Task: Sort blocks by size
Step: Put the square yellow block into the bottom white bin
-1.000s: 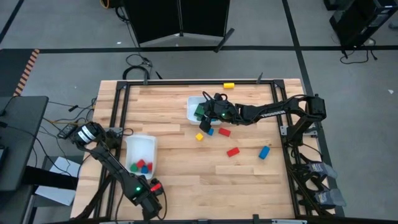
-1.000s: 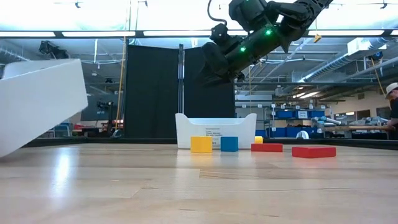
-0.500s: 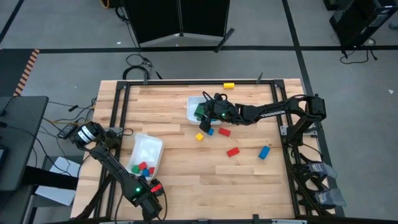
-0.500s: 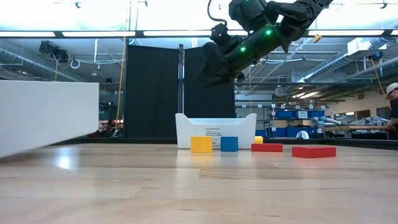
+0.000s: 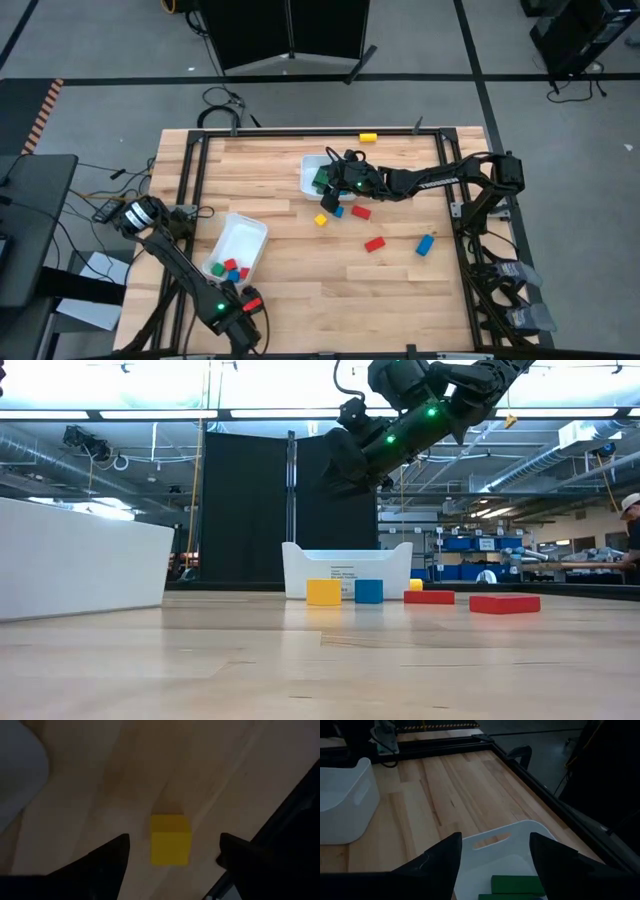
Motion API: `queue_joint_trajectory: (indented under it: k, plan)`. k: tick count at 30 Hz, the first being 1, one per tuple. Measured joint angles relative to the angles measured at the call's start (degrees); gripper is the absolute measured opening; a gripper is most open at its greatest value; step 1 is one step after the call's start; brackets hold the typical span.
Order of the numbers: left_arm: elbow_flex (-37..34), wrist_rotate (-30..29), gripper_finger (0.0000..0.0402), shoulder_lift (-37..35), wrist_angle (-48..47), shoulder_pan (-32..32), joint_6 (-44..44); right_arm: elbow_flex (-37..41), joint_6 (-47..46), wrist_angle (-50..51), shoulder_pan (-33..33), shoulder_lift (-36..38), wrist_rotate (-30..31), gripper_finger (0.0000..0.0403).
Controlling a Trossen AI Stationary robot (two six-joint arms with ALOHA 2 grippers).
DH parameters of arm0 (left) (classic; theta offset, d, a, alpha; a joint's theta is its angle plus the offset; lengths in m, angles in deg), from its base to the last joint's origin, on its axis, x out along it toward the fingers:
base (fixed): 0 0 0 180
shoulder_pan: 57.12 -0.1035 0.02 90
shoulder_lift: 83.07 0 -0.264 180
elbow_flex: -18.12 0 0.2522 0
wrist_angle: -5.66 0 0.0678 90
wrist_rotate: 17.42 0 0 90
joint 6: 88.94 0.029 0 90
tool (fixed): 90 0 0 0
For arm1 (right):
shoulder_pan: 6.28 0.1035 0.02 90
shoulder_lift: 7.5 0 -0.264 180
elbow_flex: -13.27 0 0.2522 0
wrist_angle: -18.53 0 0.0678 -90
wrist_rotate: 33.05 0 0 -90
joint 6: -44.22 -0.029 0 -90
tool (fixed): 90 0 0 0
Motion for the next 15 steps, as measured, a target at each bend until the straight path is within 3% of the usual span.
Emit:
queue_joint_trajectory:
  k: [15]
  plan:
    - [-0.3,2.7,0.0316,3.3,1.6,0.4,-0.2,0.0,0.0,0.0,0.0,0.0,0.0,0.0243]
